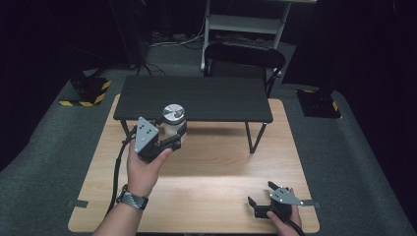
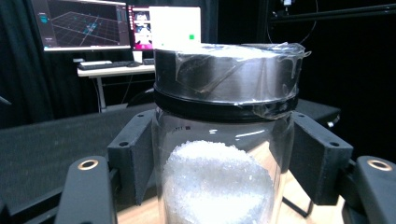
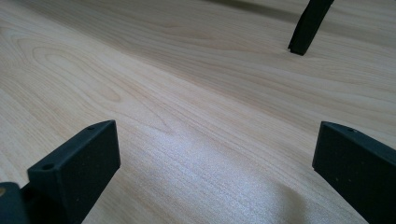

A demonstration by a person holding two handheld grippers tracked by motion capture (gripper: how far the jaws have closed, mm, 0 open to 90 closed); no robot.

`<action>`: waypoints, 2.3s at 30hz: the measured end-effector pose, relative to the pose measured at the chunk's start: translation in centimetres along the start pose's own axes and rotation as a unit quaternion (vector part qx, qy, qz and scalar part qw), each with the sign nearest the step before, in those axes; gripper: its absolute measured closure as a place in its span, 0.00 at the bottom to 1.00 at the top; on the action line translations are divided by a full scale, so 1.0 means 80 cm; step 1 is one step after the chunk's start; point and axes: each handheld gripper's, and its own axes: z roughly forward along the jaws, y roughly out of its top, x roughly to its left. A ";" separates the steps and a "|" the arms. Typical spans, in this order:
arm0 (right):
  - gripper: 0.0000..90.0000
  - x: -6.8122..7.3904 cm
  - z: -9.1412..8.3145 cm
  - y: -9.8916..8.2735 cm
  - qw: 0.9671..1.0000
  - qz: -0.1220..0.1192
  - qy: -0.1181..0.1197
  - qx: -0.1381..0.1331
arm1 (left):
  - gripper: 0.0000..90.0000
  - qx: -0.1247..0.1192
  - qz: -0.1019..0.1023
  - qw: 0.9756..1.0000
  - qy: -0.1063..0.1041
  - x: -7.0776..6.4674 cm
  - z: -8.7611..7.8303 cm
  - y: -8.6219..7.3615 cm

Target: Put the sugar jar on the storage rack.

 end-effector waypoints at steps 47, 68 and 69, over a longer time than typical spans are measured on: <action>0.00 -0.001 -0.002 -0.004 1.000 -0.010 0.005 -0.009 | 0.35 0.011 -0.005 0.997 0.070 0.014 0.155 0.013; 0.00 0.001 -0.002 -0.004 1.000 -0.012 0.003 -0.009 | 0.34 0.010 -0.008 0.998 0.062 0.017 0.152 0.011; 0.00 0.001 -0.002 -0.004 1.000 -0.012 0.003 -0.009 | 0.34 0.010 -0.007 0.998 0.062 0.018 0.152 0.011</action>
